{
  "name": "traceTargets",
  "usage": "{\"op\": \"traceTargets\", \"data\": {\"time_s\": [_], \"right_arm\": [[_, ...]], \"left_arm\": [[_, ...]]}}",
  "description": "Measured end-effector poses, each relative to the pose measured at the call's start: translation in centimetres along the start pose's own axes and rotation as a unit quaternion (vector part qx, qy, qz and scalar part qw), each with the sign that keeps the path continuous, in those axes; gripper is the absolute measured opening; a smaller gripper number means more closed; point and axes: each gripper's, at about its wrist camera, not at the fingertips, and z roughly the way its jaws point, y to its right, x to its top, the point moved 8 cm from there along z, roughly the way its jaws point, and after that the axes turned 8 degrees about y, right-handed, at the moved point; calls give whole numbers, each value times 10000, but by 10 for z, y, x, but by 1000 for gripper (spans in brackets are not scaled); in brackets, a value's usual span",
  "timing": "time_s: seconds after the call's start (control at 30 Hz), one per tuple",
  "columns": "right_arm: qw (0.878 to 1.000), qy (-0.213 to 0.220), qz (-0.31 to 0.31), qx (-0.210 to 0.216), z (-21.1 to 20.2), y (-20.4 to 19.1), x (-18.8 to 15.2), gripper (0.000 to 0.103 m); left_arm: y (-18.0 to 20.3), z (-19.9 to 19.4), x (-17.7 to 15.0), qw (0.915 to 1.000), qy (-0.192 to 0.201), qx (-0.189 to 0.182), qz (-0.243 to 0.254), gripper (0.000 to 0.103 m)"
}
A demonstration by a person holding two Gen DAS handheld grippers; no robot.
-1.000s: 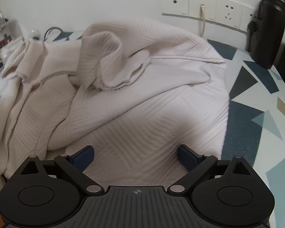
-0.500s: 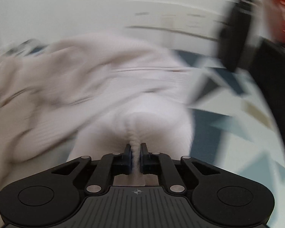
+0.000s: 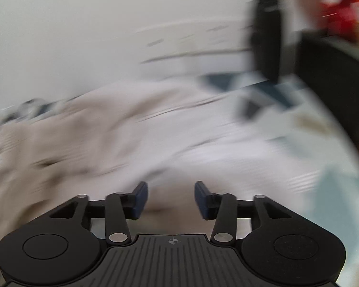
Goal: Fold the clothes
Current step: 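Pinch a fold of the sweater with the left gripper and lift it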
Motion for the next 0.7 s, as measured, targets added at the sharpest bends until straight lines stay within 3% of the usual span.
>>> {"op": "traceTargets", "data": {"time_s": [0.13, 0.23, 0.27, 0.3, 0.37, 0.43, 0.47, 0.5, 0.6, 0.7], "right_arm": [[9974, -527, -56, 493, 34, -53, -20, 53], [9963, -713, -116, 461, 50, -68, -26, 56], [9963, -717, -169, 435, 51, -70, -26, 56], [9959, -766, -225, 417, 53, -72, -26, 54], [9959, -746, -235, 452, 51, -71, -25, 31], [9957, -723, -120, 560, 46, -64, -23, 13], [9959, -678, -43, 604, 43, -60, -22, 9], [9967, -588, -13, 554, 39, -53, -19, 7], [9994, -32, -274, -185, 18, -23, 5, 6], [9946, 544, -293, -834, -1, 7, 33, 6]], "left_arm": [[2, 2, -4, 9994, -187, -257, -138, 12], [6, 3, -11, 9987, -332, -384, -98, 40], [7, 5, -15, 9982, -396, -443, -116, 55], [9, 6, -20, 9976, -460, -503, -135, 60], [10, 10, -28, 9965, -554, -604, -159, 64], [11, 12, -33, 9958, -547, -710, -163, 57], [13, 13, -33, 9955, -506, -789, -144, 28], [13, 14, -33, 9954, -519, -799, -100, 13], [12, 21, -27, 9959, -457, -783, -72, 10], [11, 27, -20, 9963, -392, -766, -46, 10]]}}
